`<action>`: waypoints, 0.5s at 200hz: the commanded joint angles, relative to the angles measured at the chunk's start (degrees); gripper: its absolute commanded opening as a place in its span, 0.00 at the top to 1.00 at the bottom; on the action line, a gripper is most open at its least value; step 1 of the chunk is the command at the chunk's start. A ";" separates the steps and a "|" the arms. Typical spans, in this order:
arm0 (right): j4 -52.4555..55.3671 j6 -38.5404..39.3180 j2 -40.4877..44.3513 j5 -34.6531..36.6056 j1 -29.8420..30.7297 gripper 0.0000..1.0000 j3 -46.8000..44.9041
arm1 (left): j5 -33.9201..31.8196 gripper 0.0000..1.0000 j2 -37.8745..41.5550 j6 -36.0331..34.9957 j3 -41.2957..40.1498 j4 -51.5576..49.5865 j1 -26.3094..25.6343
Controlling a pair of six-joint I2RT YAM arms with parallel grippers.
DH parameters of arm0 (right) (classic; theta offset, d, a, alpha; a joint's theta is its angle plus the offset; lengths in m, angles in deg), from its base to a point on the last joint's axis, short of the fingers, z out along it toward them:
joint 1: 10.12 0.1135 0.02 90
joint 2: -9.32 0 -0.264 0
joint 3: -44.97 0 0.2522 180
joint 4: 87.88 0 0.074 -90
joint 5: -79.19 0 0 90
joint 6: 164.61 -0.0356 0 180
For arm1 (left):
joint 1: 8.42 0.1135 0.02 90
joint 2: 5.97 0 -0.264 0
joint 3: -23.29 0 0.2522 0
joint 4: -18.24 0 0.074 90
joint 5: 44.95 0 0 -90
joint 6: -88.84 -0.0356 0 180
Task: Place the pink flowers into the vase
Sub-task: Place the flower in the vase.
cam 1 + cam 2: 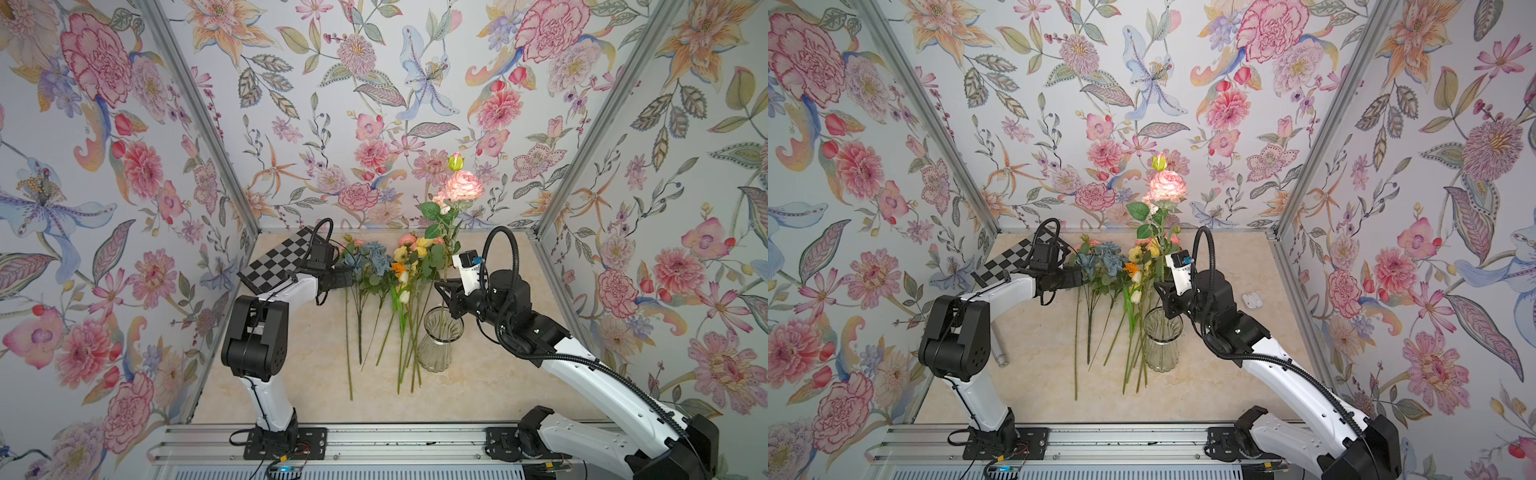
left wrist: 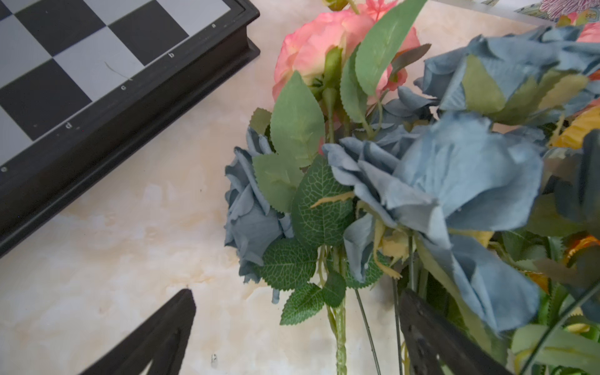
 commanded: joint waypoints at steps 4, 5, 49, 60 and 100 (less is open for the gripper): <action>-0.47 -0.96 1.22 1.12 0.39 0.66 -0.53 | 1.09 0.03 -0.52 0.14 -1.45 -2.40 -0.88; -0.45 -0.98 1.23 1.09 0.38 0.66 -0.48 | 1.11 0.03 -0.52 0.15 -1.54 -2.46 -0.93; 2.95 -1.21 2.73 3.42 2.39 0.41 0.99 | 2.79 0.10 -0.13 -0.26 -2.86 -3.37 -1.22; 4.49 -1.18 3.44 4.30 2.66 0.30 1.68 | 3.06 0.12 -0.15 -0.36 -3.01 -3.72 -1.39; 7.85 -0.75 8.11 9.37 3.09 0.04 2.98 | 3.14 0.20 -0.47 -0.40 -3.67 -4.19 -1.59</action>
